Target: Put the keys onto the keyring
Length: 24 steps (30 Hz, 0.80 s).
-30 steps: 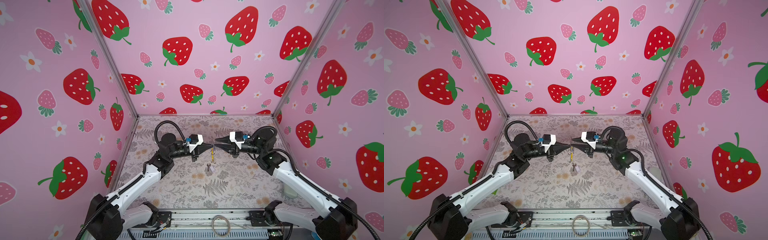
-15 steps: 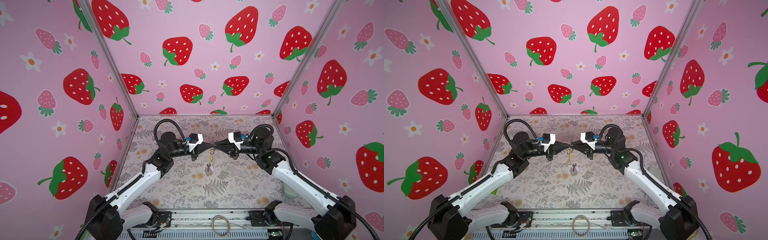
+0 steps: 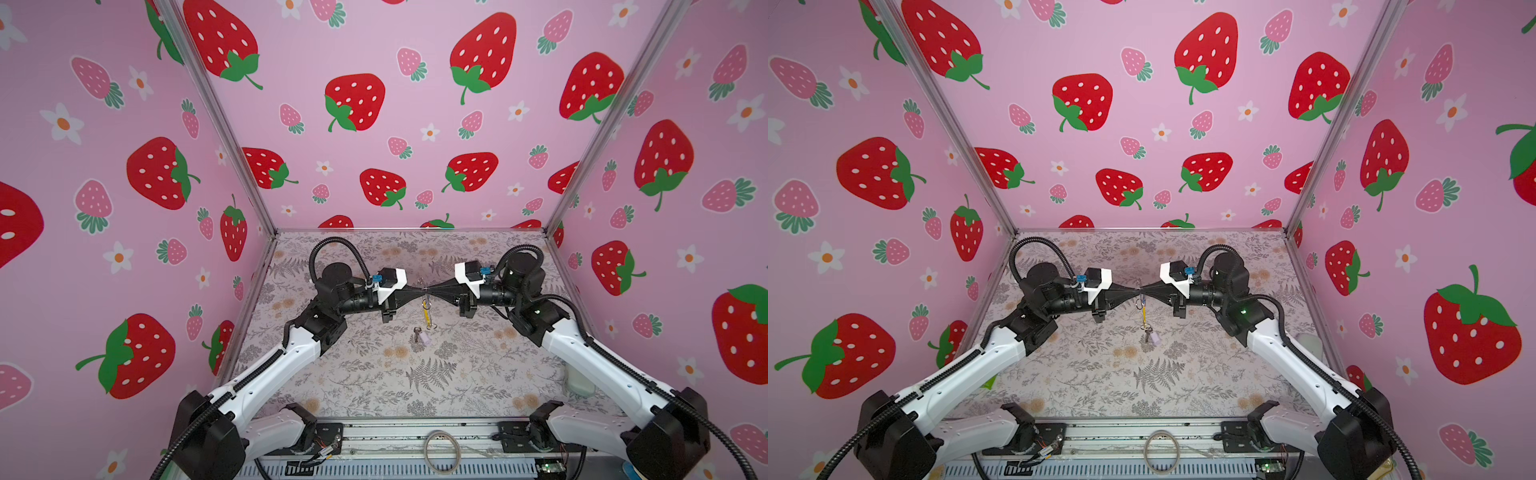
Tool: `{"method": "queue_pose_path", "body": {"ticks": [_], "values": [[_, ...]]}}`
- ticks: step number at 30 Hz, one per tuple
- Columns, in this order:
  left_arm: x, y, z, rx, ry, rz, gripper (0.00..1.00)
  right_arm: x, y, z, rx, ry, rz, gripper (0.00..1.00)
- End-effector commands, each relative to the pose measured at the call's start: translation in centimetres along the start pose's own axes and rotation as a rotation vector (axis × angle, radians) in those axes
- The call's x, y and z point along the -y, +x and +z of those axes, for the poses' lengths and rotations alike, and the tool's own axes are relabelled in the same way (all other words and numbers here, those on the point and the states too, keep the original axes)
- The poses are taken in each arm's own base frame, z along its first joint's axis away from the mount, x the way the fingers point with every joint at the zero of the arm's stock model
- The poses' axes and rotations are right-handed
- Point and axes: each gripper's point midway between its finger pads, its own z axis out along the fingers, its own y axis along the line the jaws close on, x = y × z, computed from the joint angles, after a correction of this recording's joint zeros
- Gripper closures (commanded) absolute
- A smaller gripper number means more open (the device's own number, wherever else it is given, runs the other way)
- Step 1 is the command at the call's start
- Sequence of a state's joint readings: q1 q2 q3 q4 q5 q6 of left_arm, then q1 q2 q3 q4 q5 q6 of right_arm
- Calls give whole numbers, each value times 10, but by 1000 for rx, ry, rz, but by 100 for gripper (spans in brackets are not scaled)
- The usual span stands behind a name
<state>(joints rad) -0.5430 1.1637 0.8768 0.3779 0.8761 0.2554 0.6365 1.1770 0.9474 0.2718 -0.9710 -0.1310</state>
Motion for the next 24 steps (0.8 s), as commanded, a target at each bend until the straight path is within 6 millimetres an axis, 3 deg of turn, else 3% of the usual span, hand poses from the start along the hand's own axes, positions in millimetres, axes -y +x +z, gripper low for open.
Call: {"method": "queue_pose_path", "body": {"ticks": [1, 5, 9, 15, 24], "values": [[-1, -29, -4, 39, 2, 88, 100, 0, -13, 0, 20, -18, -18, 98], [-1, -26, -6, -2, -1, 104, 100, 2, -9, 1, 4, -16, -9, 100], [-1, -24, -8, -67, 4, 136, 87, 5, -3, 2, -32, -7, -7, 100], [1, -24, -14, -196, 72, 175, 77, 9, 5, 4, -68, -2, 10, 100], [-2, -18, -15, -293, 114, 147, 70, 14, 7, 5, -92, 15, 15, 100]]}}
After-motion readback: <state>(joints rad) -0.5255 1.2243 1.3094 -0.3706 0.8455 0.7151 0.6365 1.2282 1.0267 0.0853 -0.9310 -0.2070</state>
